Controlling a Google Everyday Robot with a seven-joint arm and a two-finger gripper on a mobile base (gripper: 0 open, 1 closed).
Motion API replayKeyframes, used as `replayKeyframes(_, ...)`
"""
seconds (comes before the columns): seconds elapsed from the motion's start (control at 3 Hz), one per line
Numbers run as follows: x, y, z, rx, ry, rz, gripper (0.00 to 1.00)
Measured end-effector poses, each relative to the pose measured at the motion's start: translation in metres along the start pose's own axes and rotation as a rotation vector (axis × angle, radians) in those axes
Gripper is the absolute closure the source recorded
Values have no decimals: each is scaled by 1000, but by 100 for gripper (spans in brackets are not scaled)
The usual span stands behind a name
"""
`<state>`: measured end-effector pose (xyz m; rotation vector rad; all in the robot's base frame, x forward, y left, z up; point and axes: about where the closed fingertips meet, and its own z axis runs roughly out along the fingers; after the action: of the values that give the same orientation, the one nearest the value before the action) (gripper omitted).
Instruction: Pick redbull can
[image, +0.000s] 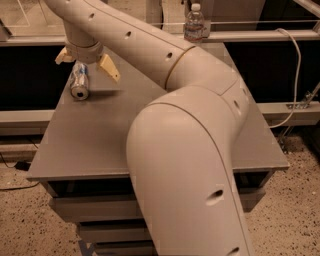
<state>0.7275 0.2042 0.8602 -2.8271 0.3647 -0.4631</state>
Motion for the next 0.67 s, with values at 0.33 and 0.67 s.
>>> replayKeyframes(0.33, -5, -4, 16, -75, 21, -47, 0)
replayKeyframes(0.67, -10, -3, 29, -147, 29, -75, 0)
